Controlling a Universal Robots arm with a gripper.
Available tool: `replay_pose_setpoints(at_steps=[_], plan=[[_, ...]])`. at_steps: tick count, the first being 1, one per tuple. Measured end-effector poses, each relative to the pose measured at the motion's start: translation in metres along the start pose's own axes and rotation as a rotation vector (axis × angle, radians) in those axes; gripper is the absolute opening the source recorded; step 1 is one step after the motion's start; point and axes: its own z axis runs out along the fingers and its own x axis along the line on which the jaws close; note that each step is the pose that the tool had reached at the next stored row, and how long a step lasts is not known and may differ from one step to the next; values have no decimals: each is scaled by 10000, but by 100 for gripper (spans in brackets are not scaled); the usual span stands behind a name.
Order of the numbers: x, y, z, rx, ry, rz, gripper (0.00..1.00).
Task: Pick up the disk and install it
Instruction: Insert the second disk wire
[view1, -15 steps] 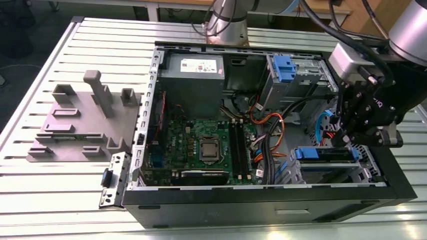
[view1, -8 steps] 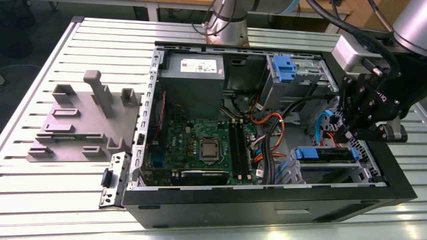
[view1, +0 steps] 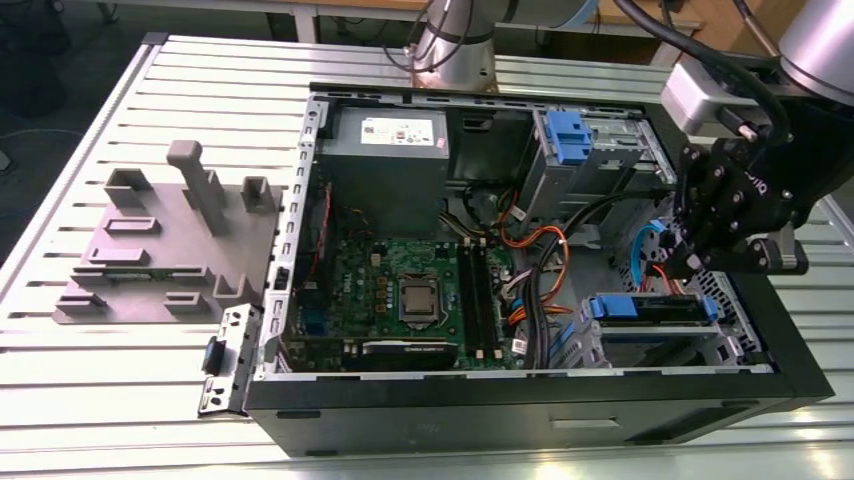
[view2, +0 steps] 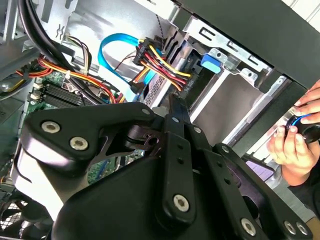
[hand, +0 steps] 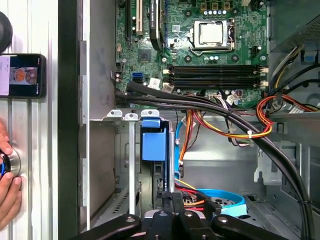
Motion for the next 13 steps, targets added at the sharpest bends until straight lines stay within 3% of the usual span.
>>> replay_pose_setpoints(at_steps=[3,13], plan=[[-37,1,-22,0,18,0,11],[-190,5,-195,1,34,0,11]])
